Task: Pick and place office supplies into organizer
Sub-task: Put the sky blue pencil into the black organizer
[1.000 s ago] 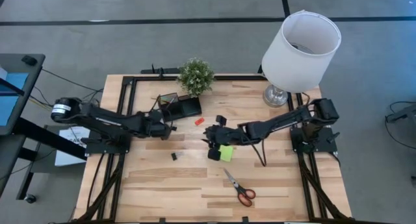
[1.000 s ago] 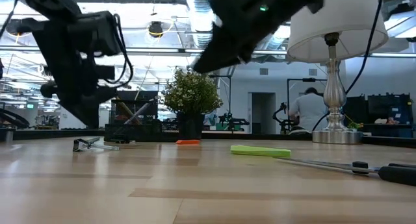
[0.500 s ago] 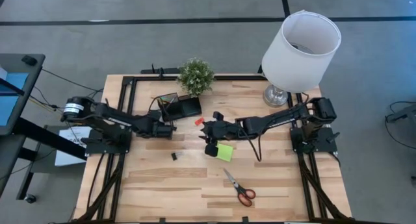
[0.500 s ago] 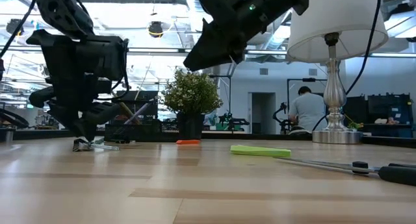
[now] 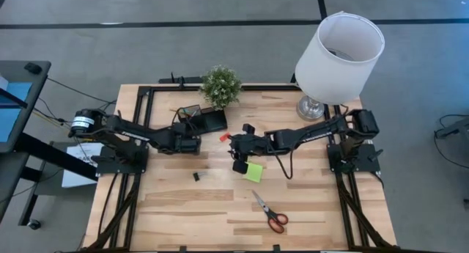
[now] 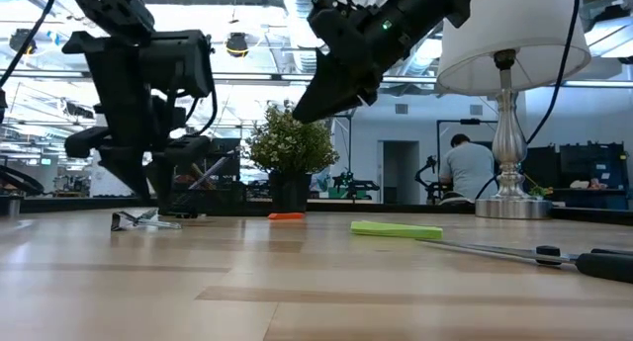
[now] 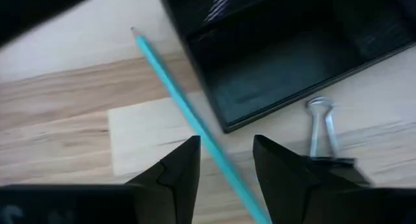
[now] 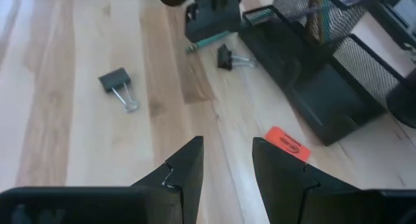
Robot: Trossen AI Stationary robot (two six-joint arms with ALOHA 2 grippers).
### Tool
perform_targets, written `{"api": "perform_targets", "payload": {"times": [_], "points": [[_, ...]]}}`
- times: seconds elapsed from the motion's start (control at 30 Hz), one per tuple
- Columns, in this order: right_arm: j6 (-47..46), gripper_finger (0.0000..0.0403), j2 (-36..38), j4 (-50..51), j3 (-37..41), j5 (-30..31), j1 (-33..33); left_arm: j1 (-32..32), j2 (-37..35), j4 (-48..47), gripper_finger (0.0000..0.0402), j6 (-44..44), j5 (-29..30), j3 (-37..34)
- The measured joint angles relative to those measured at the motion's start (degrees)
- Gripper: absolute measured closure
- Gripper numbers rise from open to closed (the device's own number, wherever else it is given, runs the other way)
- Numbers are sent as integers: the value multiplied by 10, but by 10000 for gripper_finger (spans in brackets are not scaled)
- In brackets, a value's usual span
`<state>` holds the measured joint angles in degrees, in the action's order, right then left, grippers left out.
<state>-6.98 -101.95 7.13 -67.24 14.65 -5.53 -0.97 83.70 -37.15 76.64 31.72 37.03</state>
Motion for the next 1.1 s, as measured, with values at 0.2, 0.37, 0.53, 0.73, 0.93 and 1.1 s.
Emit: {"api": "perform_targets", "payload": {"times": [0.2,0.37,0.53,0.73,0.93,1.1], "points": [[-1,276,0,18,0,0,13,0,0,19,264,36,-4,1],[-1,276,0,20,0,0,12,0,0,16,264,53,-5,1],[0,276,0,20,0,0,13,0,-1,21,264,66,-18,-18],[0,276,0,25,0,0,13,3,-3,27,264,118,-22,-56],[0,276,0,25,0,-1,13,6,-3,25,264,107,-30,-68],[0,276,0,28,0,-3,13,35,-2,19,264,84,-27,-69]]}}
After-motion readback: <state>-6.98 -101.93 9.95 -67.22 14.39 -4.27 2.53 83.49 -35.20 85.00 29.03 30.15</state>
